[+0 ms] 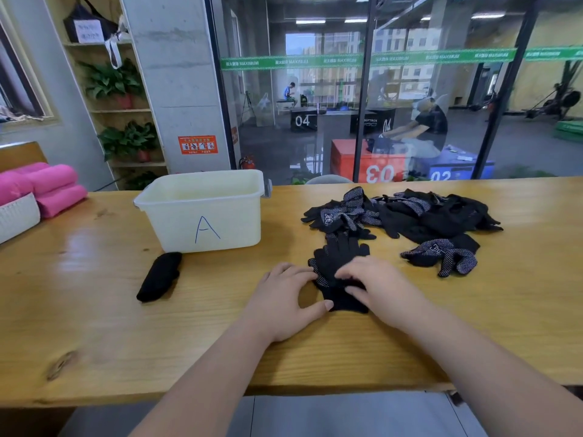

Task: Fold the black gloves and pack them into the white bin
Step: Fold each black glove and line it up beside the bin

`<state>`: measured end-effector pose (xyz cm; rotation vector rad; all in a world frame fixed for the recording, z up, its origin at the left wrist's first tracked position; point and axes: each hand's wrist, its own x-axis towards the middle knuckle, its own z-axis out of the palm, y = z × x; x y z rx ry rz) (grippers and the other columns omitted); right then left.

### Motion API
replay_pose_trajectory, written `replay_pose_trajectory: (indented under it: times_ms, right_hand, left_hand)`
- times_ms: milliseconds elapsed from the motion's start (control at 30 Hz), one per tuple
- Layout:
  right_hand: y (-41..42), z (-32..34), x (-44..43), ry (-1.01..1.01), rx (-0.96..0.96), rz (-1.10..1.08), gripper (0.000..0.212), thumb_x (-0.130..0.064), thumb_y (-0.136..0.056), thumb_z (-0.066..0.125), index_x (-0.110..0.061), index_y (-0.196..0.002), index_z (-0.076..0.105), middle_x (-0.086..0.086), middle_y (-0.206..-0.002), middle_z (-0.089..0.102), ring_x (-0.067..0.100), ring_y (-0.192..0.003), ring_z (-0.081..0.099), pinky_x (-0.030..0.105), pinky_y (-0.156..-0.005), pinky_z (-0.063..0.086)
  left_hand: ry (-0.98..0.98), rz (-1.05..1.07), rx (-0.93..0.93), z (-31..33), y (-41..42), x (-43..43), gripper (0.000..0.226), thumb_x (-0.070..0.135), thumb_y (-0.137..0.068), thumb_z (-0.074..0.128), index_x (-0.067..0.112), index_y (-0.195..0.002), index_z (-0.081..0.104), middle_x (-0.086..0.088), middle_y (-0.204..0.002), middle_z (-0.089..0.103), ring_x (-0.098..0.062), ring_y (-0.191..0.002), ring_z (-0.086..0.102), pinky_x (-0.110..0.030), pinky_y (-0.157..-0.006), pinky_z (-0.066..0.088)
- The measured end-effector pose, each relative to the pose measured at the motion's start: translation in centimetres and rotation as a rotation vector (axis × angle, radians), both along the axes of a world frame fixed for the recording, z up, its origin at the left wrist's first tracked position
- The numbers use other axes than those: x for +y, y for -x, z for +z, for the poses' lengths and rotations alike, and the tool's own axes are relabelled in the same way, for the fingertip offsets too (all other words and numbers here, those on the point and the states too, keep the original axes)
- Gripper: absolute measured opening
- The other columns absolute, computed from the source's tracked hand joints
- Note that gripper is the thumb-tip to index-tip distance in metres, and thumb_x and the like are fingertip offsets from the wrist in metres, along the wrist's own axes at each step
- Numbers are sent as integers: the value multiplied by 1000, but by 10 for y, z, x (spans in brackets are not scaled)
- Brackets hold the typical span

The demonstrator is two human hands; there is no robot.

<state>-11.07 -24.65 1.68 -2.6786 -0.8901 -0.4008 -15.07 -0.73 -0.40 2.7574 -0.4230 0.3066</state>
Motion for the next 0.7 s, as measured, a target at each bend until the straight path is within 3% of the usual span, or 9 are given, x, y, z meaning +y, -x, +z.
replay_pose_trajectory:
  times_ms: [100, 300, 533, 700]
  right_hand:
    - [-2, -16, -1, -33, -51, -51, 21, -22, -98, 71, -25, -117, 75, -9, -114, 66, 18, -110, 61, 39, -94, 53]
    - [5, -4, 7, -297, -246, -118, 14, -17, -94, 76, -22, -107, 77, -9, -100, 67, 16, -95, 65, 34, -82, 56]
    - [28, -28, 13, -101, -229, -88, 14, -16, -91, 79, -23, -103, 80, -9, -99, 69, 18, -93, 65, 32, -73, 56]
    - [30, -32, 14, -73, -295, -84, 15, -17, -86, 84, -23, -99, 81, -9, -94, 68, 17, -87, 63, 31, -65, 57]
  left_hand:
    - [20, 2, 5, 0, 0, 0, 73, 80, -93, 47, 36, -151, 54, 25, -157, 45, -10, -149, 26, -44, -125, 27]
    - [50, 4, -13, -2, -2, 0, 79, 79, -88, 56, 34, -153, 49, 20, -152, 51, -11, -147, 32, -41, -122, 32]
    - [135, 25, 48, 2, 1, -2, 101, 79, -84, 63, 39, -165, 17, 21, -156, 50, -9, -149, 29, -40, -124, 30]
    - [139, 33, 30, 1, 2, -2, 100, 77, -84, 65, 40, -165, 19, 23, -155, 51, -9, -148, 30, -37, -122, 31]
